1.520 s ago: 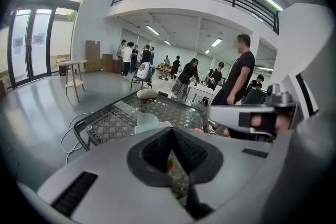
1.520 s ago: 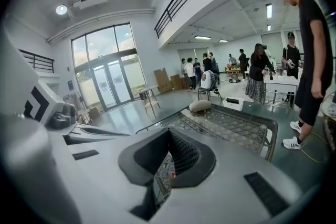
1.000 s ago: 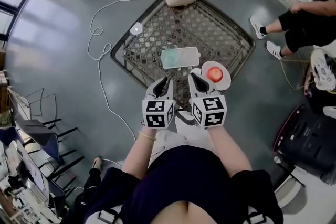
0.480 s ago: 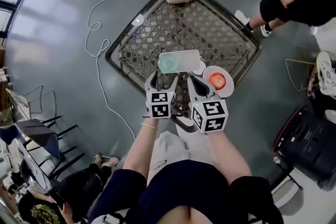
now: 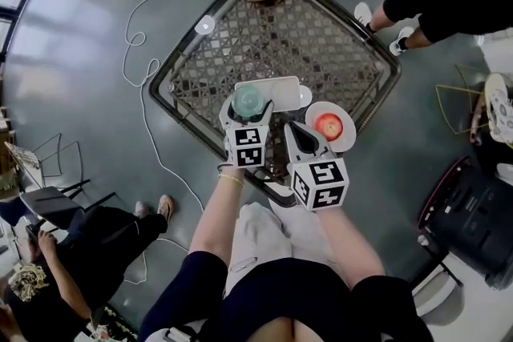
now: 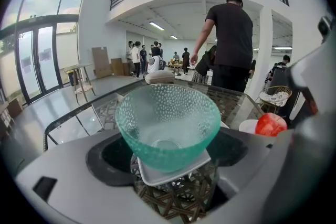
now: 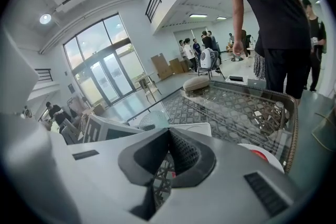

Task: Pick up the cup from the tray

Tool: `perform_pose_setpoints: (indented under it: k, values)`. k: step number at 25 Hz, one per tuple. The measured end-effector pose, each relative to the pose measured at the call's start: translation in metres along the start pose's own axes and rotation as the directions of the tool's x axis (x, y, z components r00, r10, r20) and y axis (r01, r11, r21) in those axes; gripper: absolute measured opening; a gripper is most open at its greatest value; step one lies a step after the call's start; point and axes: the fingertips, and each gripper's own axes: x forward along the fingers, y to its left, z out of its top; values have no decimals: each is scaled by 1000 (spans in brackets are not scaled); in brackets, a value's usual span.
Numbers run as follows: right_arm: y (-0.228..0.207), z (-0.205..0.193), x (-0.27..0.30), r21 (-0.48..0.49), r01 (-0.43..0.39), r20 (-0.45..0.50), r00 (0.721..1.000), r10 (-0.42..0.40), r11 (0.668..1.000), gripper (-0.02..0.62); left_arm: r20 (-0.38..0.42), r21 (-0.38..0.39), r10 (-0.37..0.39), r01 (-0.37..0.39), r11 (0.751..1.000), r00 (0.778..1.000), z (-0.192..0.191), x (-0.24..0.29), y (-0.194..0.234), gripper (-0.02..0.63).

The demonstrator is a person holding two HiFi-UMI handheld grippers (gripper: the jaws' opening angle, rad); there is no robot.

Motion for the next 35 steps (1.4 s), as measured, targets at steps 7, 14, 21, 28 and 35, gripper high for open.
perform_pose_setpoints:
  k: [7,14,21,28,35]
  values:
    - [-7,-12,0,19,11,-16,1000,-11,1000,8,-10,0,32,-32,1000,999,0,8,8,383]
    - [-4,-20,-2,21,5,-23,1000,-4,1000,8,-17,-2,21,-21,1000,1000,-2,5,5,373]
    - [-6,-20,-8,19,17,-15,1000,-17,1000,8,-12,-4,21,-21,1000,1000,-1,-8,4,373]
    - [-7,-14,-13,16,38,6,999,-39,999,8,11,-8,24,-24,1000,1000,10,-33,6,373]
    - [1,-6,-21,2,43,28,999,-43,999,8,9,-18,-19,19,1000,1000,17,-70,-4,373]
